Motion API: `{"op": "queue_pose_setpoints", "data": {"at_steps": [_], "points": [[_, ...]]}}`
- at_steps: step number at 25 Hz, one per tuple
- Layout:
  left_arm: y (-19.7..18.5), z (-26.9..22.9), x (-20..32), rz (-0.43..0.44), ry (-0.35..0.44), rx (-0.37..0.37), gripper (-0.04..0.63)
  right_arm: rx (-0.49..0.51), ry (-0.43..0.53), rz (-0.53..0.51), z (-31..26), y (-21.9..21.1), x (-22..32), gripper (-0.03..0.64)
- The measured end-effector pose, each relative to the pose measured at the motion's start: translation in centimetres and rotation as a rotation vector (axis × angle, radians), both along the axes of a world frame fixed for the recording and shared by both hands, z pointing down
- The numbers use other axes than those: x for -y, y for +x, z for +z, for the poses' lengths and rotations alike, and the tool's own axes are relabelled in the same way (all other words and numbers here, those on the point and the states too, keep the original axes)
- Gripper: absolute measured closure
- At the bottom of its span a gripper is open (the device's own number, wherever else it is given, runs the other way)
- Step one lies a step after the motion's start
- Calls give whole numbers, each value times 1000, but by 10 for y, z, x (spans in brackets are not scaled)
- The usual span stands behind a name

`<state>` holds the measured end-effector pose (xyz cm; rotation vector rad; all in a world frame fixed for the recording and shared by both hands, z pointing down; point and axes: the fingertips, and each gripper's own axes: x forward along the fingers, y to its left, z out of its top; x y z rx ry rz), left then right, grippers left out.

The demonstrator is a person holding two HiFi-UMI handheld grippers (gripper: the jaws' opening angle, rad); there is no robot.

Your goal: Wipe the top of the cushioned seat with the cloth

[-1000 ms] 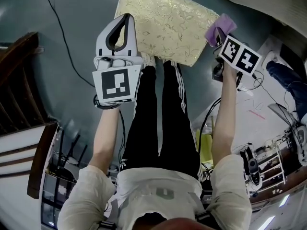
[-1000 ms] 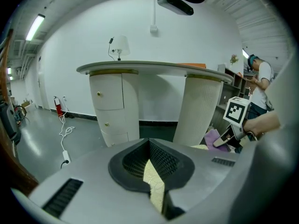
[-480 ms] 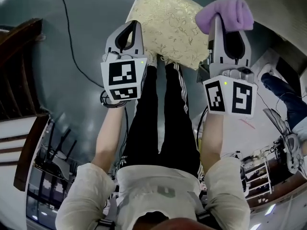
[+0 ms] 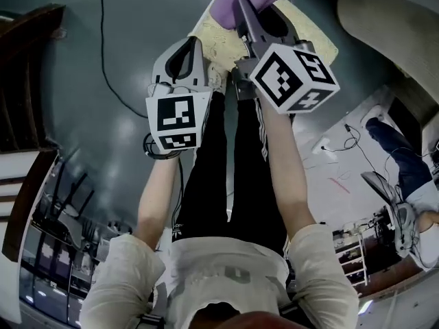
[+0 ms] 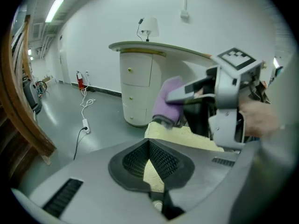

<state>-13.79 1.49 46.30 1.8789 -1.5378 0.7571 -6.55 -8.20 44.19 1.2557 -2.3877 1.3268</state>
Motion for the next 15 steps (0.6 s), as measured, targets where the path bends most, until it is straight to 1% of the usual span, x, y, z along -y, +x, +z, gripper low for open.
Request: {"op": "queue_pose_setpoints", "data": {"at_steps": [3, 5, 8, 10, 15], "points": [[-14, 3, -4, -18, 7, 7, 603, -11, -231, -18, 65, -27, -17, 526], [-20, 5, -6, -30, 2, 10, 603, -39, -325, -38, 91, -37, -30, 526], [-23, 10, -9, -45, -24, 18, 603, -77, -388, -56, 115, -44, -41, 526], [-22, 12, -9, -55, -31, 18, 603, -82, -415, -61, 124, -45, -45, 526], [-14, 8, -6, -48, -21, 11, 603, -110, -418, -72, 126, -43, -47, 526]]}}
